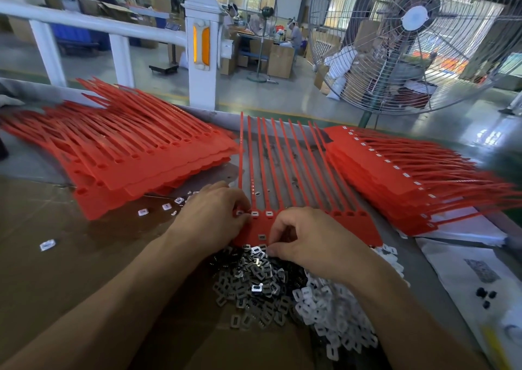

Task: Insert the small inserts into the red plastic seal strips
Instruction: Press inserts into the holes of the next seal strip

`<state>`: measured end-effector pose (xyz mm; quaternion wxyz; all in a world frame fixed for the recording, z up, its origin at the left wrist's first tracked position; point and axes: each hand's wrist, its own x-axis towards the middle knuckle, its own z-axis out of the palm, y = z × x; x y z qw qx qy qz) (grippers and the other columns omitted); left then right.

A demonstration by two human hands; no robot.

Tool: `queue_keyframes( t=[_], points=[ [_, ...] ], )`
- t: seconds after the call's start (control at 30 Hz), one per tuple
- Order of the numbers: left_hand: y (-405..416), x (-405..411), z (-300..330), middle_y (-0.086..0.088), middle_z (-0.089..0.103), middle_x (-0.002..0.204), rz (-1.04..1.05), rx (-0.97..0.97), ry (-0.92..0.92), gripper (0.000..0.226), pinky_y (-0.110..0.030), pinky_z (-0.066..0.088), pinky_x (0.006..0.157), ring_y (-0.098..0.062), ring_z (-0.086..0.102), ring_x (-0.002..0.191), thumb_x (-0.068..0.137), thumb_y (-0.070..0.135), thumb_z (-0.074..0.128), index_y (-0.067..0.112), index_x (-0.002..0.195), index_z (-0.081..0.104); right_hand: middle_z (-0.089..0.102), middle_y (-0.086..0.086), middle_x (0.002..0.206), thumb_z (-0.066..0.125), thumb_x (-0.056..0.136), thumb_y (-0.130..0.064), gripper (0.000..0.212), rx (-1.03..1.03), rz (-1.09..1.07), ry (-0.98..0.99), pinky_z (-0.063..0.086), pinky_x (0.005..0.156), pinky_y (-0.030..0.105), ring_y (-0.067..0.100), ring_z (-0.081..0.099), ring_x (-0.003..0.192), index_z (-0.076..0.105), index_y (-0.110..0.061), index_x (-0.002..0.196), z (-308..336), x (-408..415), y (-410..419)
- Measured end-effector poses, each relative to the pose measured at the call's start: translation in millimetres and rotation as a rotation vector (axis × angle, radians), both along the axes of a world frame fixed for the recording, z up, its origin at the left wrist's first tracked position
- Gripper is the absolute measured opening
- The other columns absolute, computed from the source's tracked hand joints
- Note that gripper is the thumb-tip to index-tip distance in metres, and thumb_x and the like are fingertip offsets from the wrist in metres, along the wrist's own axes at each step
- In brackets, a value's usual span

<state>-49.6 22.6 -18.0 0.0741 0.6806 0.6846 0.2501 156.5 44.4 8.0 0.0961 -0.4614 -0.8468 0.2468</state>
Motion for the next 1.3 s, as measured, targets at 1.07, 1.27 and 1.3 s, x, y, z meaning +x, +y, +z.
queue_keyframes(
  t=[1.07, 1.27, 1.3],
  points=[
    [-3, 1, 4, 0.011, 0.054, 0.106, -0.001, -0.047, -0.006, 0.020, -0.041, 0.047, 0.098, -0.013, 0.053, 0.106, 0.092, 0.045, 0.067, 0.036, 0.109, 0.069, 0.074, -0.015, 0.107, 0.073, 0.096, -0.022, 0.015, 0.143, -0.282, 0.261, 0.039, 0.066, 0.001, -0.015, 0.057, 0.079, 0.080, -0.023, 0.110, -24, -6, 35],
    [-3, 1, 4, 0.010, 0.055, 0.105, 0.003, -0.038, 0.004, 0.021, -0.040, 0.047, 0.097, -0.014, 0.053, 0.107, 0.092, 0.045, 0.067, 0.035, 0.110, 0.069, 0.075, -0.003, 0.115, 0.068, 0.100, -0.017, 0.020, 0.210, -0.210, 0.157, 0.033, 0.063, -0.009, -0.014, 0.047, 0.066, 0.079, -0.016, 0.116, -20, -8, 31],
    [-3, 1, 4, 0.009, 0.055, 0.105, 0.004, -0.037, 0.004, 0.021, -0.040, 0.047, 0.097, -0.015, 0.053, 0.107, 0.092, 0.045, 0.067, 0.035, 0.110, 0.069, 0.073, -0.004, 0.116, 0.067, 0.100, -0.017, 0.020, 0.218, -0.195, 0.143, 0.032, 0.063, -0.010, -0.014, 0.046, 0.065, 0.079, -0.015, 0.117, -20, -8, 30]
  ],
)
